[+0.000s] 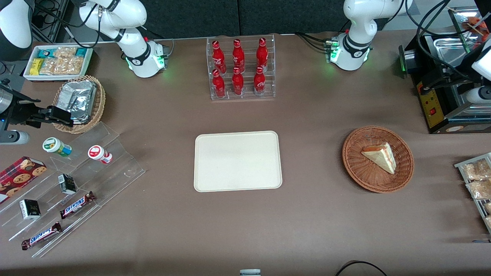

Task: Place sandwich from basket to tray
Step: 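Move the left gripper toward the wicker basket with the sandwich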

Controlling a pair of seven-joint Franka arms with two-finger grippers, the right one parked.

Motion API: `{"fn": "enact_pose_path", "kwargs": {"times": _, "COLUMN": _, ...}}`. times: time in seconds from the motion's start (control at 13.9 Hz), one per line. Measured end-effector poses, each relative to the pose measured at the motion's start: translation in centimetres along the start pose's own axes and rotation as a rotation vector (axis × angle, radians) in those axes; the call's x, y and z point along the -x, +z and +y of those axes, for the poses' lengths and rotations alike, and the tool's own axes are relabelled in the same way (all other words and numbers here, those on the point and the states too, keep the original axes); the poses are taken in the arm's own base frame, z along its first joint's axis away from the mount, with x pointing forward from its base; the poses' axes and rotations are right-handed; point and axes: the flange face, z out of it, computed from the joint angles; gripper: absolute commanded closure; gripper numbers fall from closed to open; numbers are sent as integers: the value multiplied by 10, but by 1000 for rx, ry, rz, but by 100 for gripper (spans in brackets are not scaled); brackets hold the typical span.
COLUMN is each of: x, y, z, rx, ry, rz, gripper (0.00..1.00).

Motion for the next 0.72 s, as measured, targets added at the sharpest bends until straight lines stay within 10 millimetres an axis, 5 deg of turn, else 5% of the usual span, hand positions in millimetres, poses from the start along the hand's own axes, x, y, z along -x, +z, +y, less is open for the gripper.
{"fn": "enact_pose_path", "kwargs": {"times": 0.36, "x": -2, "y": 3, "z": -6, "rx": 0, "ry": -12, "rz": -7, "gripper": 0}}
{"fn": "enact_pose_path", "kwargs": {"times": 0.72, "x": -32, "y": 55, "z": -46, "rx": 4, "ry": -140, "rz": -89, "gripper": 0}}
